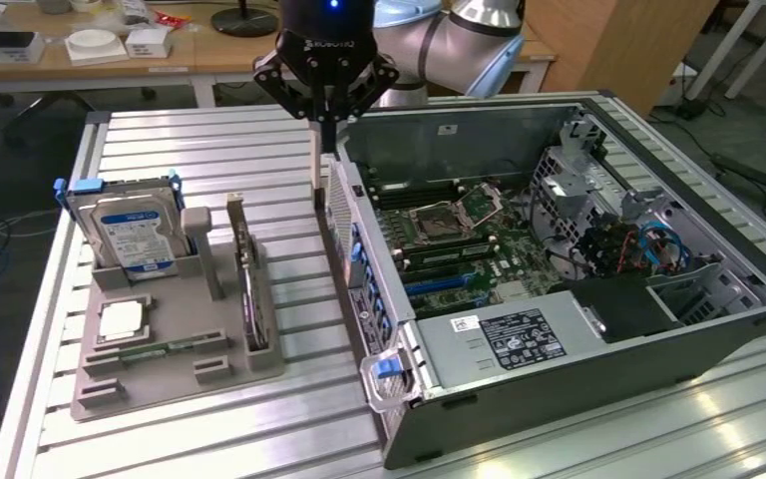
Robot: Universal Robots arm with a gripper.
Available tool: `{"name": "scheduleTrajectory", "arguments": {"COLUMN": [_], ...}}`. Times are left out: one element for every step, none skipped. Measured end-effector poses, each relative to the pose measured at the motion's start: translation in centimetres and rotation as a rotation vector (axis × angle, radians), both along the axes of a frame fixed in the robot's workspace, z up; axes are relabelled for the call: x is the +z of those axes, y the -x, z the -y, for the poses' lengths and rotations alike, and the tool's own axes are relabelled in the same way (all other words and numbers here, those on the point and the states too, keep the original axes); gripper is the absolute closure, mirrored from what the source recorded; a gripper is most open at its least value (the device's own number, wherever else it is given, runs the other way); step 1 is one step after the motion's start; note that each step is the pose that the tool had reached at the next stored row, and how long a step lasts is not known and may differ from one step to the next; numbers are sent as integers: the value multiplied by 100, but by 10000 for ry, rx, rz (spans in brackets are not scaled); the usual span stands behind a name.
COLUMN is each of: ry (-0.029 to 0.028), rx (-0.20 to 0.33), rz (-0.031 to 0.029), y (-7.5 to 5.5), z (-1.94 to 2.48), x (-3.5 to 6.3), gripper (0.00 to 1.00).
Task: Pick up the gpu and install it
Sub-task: 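Reach for the gpu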
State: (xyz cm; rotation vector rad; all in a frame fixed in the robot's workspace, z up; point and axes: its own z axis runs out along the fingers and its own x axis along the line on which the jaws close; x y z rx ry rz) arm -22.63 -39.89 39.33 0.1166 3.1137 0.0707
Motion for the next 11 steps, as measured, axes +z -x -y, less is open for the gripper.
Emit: {"name": "scheduleTrajectory", "arguments": {"ry": [0, -1, 0, 0, 0, -1, 0, -1, 0, 0, -1], "rx": [0, 0, 0, 0, 0, 0, -1, -1, 0, -1, -1], "rz": [0, 0, 0, 0, 0, 0, 0, 0, 0, 0, 0], "y": [11, 23, 35, 46, 59, 72, 83, 95, 106, 118, 131], "z": [0, 0, 0, 0, 0, 0, 0, 0, 0, 0, 0], "x": [0, 0, 0, 0, 0, 0, 0, 0, 0, 0, 0], "gripper": [90, 90, 90, 90, 90, 90, 90, 90, 90, 90, 90]}}
